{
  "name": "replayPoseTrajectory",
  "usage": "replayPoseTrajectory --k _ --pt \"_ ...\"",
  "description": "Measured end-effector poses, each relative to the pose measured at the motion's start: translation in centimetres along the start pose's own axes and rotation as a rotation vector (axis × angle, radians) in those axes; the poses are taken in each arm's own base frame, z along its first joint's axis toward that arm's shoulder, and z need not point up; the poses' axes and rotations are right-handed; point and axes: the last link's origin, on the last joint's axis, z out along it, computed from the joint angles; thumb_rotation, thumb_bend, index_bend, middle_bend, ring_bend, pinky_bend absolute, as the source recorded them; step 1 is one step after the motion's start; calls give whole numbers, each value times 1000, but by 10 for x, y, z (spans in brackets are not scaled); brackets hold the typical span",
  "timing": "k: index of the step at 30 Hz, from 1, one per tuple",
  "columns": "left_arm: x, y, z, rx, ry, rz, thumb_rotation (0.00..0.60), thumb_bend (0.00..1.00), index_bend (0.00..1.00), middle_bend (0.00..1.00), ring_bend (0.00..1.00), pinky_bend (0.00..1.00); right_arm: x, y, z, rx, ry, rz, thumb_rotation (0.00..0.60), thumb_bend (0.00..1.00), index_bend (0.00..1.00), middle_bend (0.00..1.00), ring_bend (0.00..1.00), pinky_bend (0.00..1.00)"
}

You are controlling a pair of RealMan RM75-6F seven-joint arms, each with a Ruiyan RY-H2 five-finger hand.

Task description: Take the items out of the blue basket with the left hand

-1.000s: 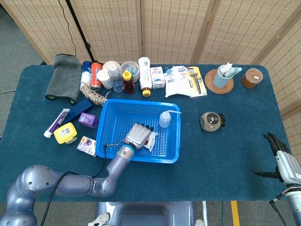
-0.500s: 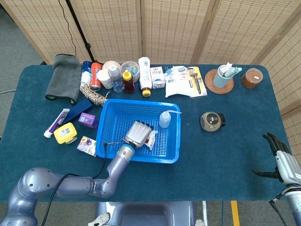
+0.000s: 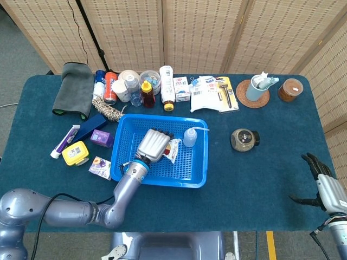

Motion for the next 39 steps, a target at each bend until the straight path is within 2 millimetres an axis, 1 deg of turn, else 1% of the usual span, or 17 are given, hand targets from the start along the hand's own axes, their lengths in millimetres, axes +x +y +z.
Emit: replayPoseTrajectory --k 4,6,9,13,14,17,25,26,29,31,35,39 --pt "23 -20 -13 26 44 -24 600 247 364 408 377 376 -1 -1 -1 7 -2 -3 600 0 0 0 0 0" --pt "32 -34 -22 45 63 -39 600 247 364 408 377 376 -1 -3 -2 13 -2 -5 600 0 0 0 0 0" --pt "39 -57 -35 77 84 -63 600 247 364 409 377 376 -2 -5 -4 22 -1 -8 600 0 0 0 0 0" --pt "40 -86 -55 110 96 -79 600 246 364 408 376 376 -2 -7 -6 32 2 -15 600 0 0 0 0 0" --pt "38 -95 -62 119 94 -80 600 246 364 408 374 376 -3 -7 -7 35 3 -17 600 0 0 0 0 0" --pt "26 -112 -79 129 71 -68 600 246 363 408 368 376 -3 -9 -9 43 5 -23 600 0 0 0 0 0" --pt "1 -144 -120 140 57 -140 600 246 362 408 366 376 -7 -15 -14 66 5 -42 600 0 0 0 0 0" --pt "-4 -151 -128 147 55 -160 600 246 362 408 366 376 -8 -16 -15 70 7 -43 600 0 0 0 0 0" --pt "-13 -165 -142 167 44 -188 600 246 362 408 366 376 -9 -19 -19 85 9 -46 600 0 0 0 0 0" --pt "-19 -172 -152 175 36 -185 600 246 362 408 366 376 -9 -21 -21 93 8 -47 600 0 0 0 0 0" --pt "-33 -187 -178 200 16 -179 600 246 367 408 366 376 -10 -24 -23 107 5 -49 600 0 0 0 0 0" --pt "-47 -195 -198 220 -10 -164 600 246 373 408 366 376 -11 -25 -25 118 1 -48 600 0 0 0 0 0"
